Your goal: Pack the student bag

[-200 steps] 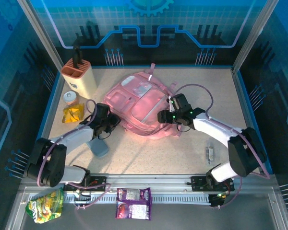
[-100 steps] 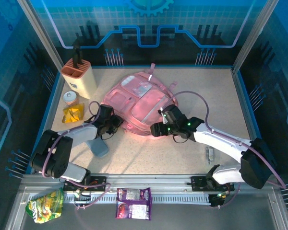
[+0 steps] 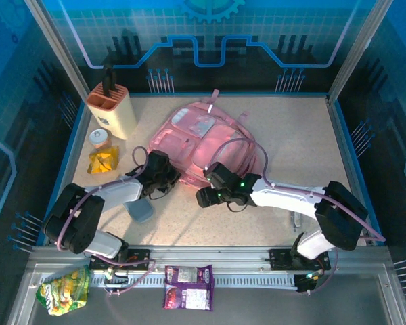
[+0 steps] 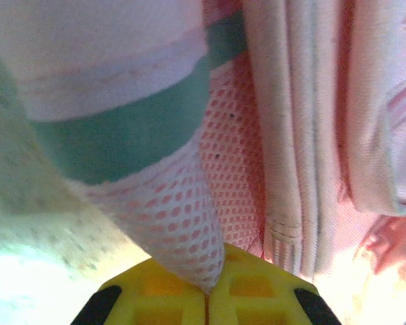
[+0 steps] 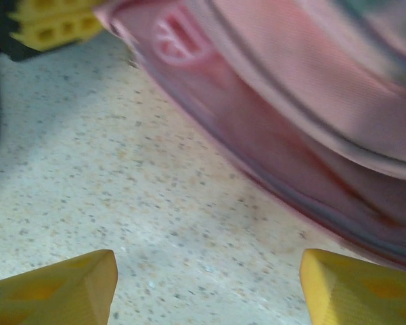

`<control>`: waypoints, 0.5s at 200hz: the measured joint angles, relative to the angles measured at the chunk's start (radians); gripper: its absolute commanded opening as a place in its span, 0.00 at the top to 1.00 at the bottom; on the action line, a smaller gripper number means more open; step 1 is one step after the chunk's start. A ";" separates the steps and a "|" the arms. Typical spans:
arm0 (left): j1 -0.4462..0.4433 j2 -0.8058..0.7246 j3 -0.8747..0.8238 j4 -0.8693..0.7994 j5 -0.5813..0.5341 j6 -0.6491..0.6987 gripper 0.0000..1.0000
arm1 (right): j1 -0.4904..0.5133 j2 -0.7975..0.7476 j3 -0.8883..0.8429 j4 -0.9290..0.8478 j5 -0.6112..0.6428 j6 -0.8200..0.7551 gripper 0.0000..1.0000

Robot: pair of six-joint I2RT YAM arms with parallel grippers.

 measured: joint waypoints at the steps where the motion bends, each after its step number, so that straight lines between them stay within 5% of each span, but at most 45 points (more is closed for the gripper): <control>1: -0.002 -0.001 0.000 0.000 0.000 -0.002 1.00 | 0.003 0.002 0.002 0.002 0.003 0.001 0.30; 77: -0.119 -0.039 0.000 0.027 -0.019 -0.114 1.00 | 0.017 0.093 0.047 0.093 0.075 0.021 0.52; 100: -0.139 -0.039 0.000 0.036 -0.027 -0.137 1.00 | 0.016 0.105 0.047 0.111 0.076 0.024 0.52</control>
